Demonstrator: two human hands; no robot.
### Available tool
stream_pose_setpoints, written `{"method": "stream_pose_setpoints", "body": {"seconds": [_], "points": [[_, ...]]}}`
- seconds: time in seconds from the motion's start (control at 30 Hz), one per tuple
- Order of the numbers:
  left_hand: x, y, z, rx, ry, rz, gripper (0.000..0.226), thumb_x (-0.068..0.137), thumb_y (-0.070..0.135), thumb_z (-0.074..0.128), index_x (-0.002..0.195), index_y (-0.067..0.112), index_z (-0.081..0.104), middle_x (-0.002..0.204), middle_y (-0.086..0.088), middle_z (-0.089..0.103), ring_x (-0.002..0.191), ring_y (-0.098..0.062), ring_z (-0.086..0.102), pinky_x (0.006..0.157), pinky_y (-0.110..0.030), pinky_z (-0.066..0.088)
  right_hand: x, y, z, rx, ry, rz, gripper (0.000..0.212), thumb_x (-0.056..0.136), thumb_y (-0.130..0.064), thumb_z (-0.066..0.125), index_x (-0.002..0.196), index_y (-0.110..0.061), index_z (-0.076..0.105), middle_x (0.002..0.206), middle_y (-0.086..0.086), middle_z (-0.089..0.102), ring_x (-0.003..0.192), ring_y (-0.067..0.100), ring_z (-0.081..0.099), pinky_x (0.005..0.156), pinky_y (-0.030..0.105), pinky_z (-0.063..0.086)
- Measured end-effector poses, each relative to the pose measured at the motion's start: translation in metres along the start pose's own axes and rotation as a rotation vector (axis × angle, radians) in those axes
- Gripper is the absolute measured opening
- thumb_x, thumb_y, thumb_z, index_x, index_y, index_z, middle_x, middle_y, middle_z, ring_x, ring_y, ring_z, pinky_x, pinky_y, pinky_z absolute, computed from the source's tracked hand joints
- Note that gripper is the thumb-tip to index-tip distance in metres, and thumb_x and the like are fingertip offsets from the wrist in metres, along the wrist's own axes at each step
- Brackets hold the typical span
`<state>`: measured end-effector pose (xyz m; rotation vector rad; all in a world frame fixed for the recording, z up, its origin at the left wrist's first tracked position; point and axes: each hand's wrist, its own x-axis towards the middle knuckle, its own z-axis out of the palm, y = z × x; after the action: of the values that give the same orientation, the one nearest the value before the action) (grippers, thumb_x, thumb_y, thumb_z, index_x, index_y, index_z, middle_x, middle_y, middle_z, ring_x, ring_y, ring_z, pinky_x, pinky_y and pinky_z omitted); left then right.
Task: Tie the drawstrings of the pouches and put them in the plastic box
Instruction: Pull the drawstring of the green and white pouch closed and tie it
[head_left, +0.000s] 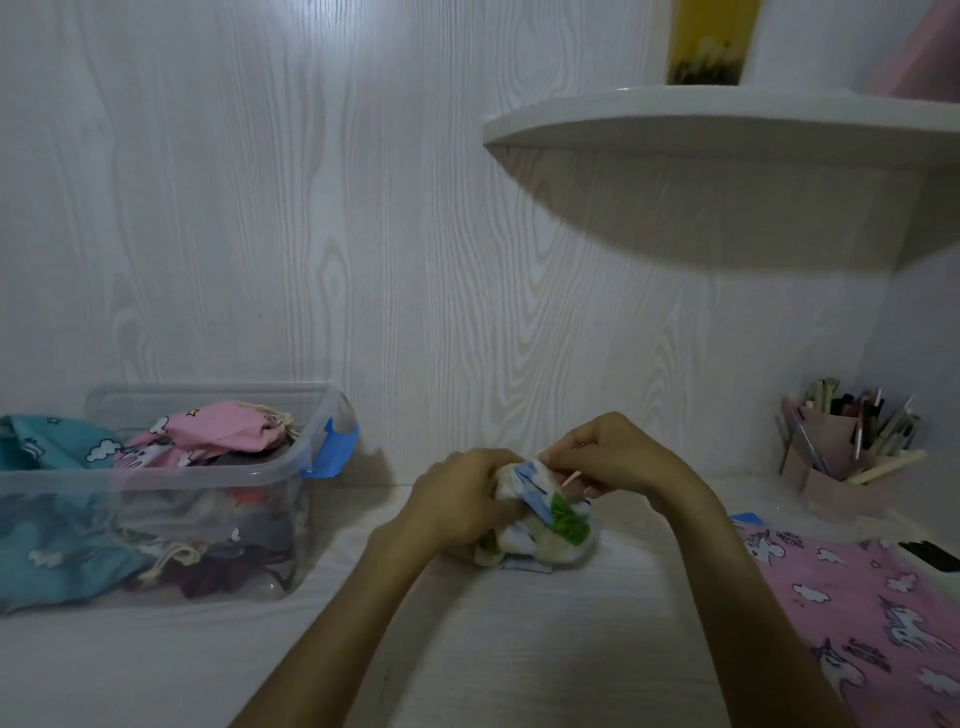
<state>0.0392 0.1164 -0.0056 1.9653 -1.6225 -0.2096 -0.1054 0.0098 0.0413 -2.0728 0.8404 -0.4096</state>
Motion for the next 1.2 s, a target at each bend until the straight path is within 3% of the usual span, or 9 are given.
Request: {"method": "stream_pose_setpoints", "body": {"seconds": [0.2, 0.3, 0.4, 0.5, 0.6, 0.67, 0.77, 0.93, 1.2], "points": [[0.004, -0.034, -0.034, 0.085, 0.57, -0.136, 0.02, 0.079, 0.008, 0.06, 0.094, 0.02, 0.068, 0.086, 0.002, 0.07, 0.083, -0.019, 0.065, 0.066, -0.032, 0.05, 0.009, 0.012, -0.01, -0.011, 0.061, 0.129, 0.052, 0.092, -0.046, 0.051, 0.126, -0.007, 0.055, 0.125, 0.01, 0.06, 0.103, 0.019, 0.057, 0.076, 0.026, 0.047], [-0.003, -0.042, -0.027, 0.208, 0.319, -0.12, 0.028, 0.074, 0.009, 0.067, 0.1, 0.019, 0.07, 0.099, -0.002, 0.07, 0.097, -0.023, 0.065, 0.076, -0.035, 0.053, 0.02, 0.022, 0.002, -0.17, -0.102, 0.338, 0.084, 0.085, -0.07, 0.034, 0.139, -0.006, 0.039, 0.138, 0.012, 0.047, 0.116, 0.025, 0.05, 0.09, 0.033, 0.045], [-0.007, -0.045, -0.005, 0.361, 0.008, -0.099, 0.058, 0.078, 0.027, 0.07, 0.133, 0.024, 0.052, 0.144, -0.005, 0.044, 0.136, -0.023, 0.035, 0.107, -0.033, 0.033, 0.024, 0.03, 0.017, -0.202, -0.265, 0.422, 0.093, 0.077, -0.082, 0.026, 0.14, -0.015, 0.04, 0.141, 0.008, 0.045, 0.123, 0.026, 0.046, 0.101, 0.037, 0.042], [0.002, -0.057, 0.008, 0.326, -0.145, -0.174, 0.104, 0.069, 0.046, 0.076, 0.149, 0.026, 0.013, 0.159, -0.008, 0.007, 0.146, -0.026, 0.005, 0.116, -0.041, 0.02, 0.054, 0.059, 0.031, -0.349, -0.304, 0.305, 0.102, 0.069, -0.085, 0.043, 0.147, -0.022, 0.026, 0.15, -0.003, 0.032, 0.135, 0.021, 0.036, 0.113, 0.032, 0.028], [0.008, -0.062, 0.01, 0.123, -0.151, -0.304, 0.118, 0.059, 0.039, 0.085, 0.145, 0.02, 0.007, 0.155, -0.014, 0.009, 0.14, -0.03, 0.021, 0.111, -0.038, 0.031, 0.083, 0.099, 0.039, -0.407, -0.326, 0.226, 0.136, 0.044, -0.09, 0.058, 0.151, -0.025, 0.004, 0.157, -0.005, 0.018, 0.143, 0.018, 0.023, 0.12, 0.034, 0.015], [0.01, -0.061, 0.01, -0.019, -0.201, -0.3, 0.108, 0.063, 0.025, 0.086, 0.14, 0.017, 0.011, 0.141, -0.006, 0.034, 0.119, -0.019, 0.042, 0.096, -0.022, 0.039, 0.069, 0.081, 0.044, -0.384, -0.324, 0.204, 0.133, 0.056, -0.073, 0.069, 0.151, -0.017, -0.005, 0.153, -0.002, 0.024, 0.14, 0.02, 0.027, 0.119, 0.034, 0.017], [0.013, -0.062, 0.016, -0.121, -0.225, -0.277, 0.101, 0.058, 0.023, 0.088, 0.139, 0.025, 0.027, 0.13, 0.004, 0.053, 0.115, -0.013, 0.051, 0.093, -0.02, 0.042, 0.06, 0.08, 0.051, -0.544, -0.226, 0.108, 0.118, 0.059, -0.07, 0.07, 0.149, -0.02, 0.012, 0.148, 0.005, 0.035, 0.133, 0.024, 0.036, 0.114, 0.036, 0.026], [0.003, -0.054, 0.026, -0.047, -0.007, -0.253, 0.093, 0.042, 0.051, 0.072, 0.13, 0.045, 0.041, 0.123, 0.011, 0.062, 0.112, -0.017, 0.059, 0.087, -0.029, 0.049, 0.045, 0.082, 0.054, -0.394, -0.144, -0.104, 0.055, 0.082, -0.03, 0.07, 0.131, -0.018, 0.048, 0.128, 0.005, 0.054, 0.123, 0.021, 0.049, 0.097, 0.022, 0.038], [-0.039, -0.018, -0.011, -0.033, 0.329, -0.16, 0.074, 0.051, 0.048, 0.071, 0.12, 0.037, 0.048, 0.105, 0.01, 0.069, 0.095, -0.015, 0.066, 0.074, -0.035, 0.056, 0.006, 0.033, 0.048, -0.035, 0.088, -0.41, 0.038, 0.076, -0.01, 0.076, 0.11, -0.022, 0.065, 0.107, -0.001, 0.069, 0.099, 0.015, 0.065, 0.086, 0.027, 0.052]]}}
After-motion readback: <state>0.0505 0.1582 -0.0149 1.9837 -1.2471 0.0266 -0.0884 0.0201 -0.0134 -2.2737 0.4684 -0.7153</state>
